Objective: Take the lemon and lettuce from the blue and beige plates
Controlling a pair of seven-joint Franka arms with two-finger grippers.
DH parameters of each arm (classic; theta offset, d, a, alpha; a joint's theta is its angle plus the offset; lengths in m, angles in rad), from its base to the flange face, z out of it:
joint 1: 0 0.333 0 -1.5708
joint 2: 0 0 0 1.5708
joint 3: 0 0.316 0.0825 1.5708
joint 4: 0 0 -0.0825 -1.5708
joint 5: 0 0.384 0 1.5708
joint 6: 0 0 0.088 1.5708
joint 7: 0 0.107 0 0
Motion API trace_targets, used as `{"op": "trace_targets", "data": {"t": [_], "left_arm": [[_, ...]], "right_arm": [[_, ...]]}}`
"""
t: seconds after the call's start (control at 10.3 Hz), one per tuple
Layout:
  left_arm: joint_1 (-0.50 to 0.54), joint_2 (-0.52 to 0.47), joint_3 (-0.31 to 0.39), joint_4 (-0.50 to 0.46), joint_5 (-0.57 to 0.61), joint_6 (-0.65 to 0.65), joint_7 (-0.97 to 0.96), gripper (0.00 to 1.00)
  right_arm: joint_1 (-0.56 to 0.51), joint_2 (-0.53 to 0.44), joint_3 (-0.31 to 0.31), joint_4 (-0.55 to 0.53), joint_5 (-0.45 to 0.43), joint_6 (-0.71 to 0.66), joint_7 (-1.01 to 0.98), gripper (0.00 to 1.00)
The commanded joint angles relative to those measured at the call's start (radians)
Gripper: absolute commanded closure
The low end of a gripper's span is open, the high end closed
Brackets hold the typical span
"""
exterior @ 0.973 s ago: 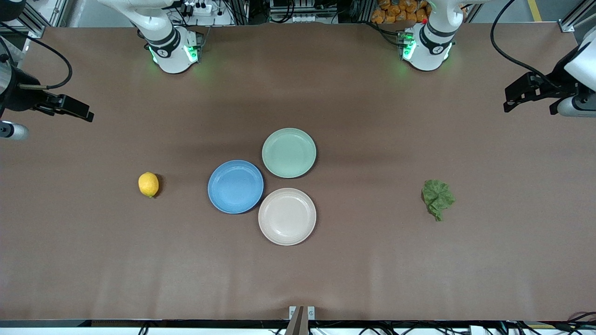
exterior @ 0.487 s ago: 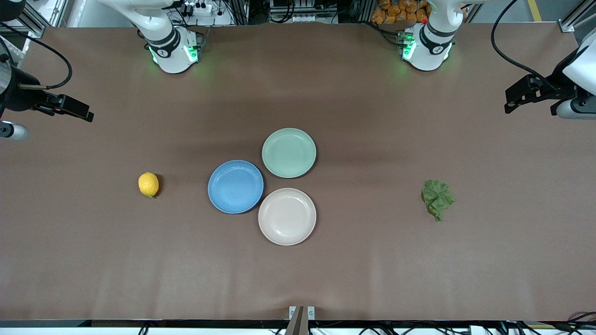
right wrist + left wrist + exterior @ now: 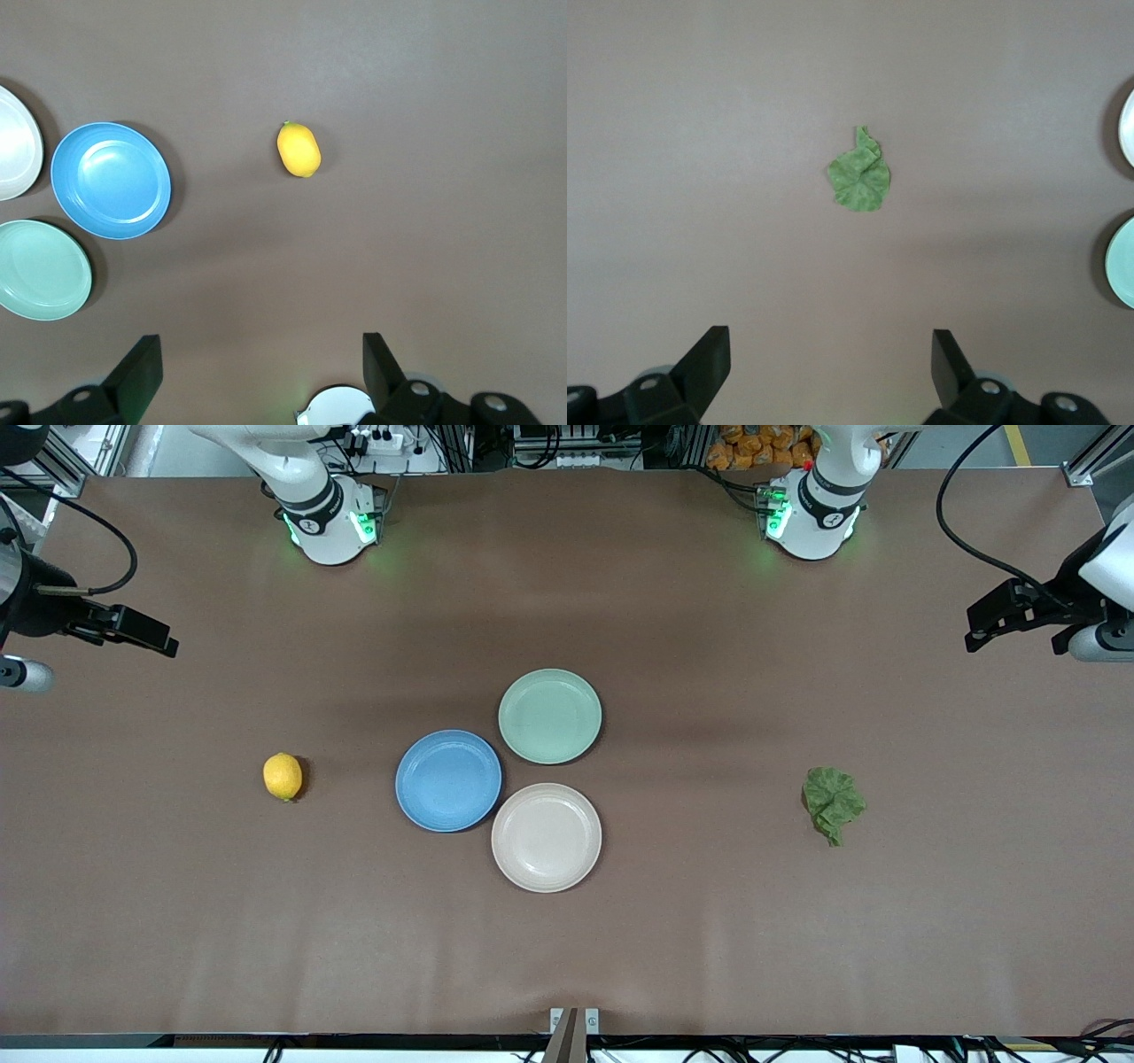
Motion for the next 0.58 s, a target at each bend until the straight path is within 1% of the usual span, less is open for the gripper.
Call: {"op": "trace_targets", "data": {"t": [0.0, 0.1, 0.49], "left_arm": [[0.014, -0.067, -0.019, -0.102, -0.013, 0.059, -0.057, 0.0], [0.014, -0.075, -0.02, -0.116, -0.011, 0.07, -0.064, 0.0], [0.014, -0.071, -0.017, -0.077, -0.006, 0.057, -0.05, 0.0]], "right_arm": [[-0.007, -0.027, 0.006, -0.027, -0.007, 0.007, -0.009, 0.0], [-0.007, -0.026, 0.006, -0.027, -0.005, 0.007, -0.009, 0.0], [-0.007, -0.026, 0.006, -0.029, -0.005, 0.007, -0.009, 0.0]]}}
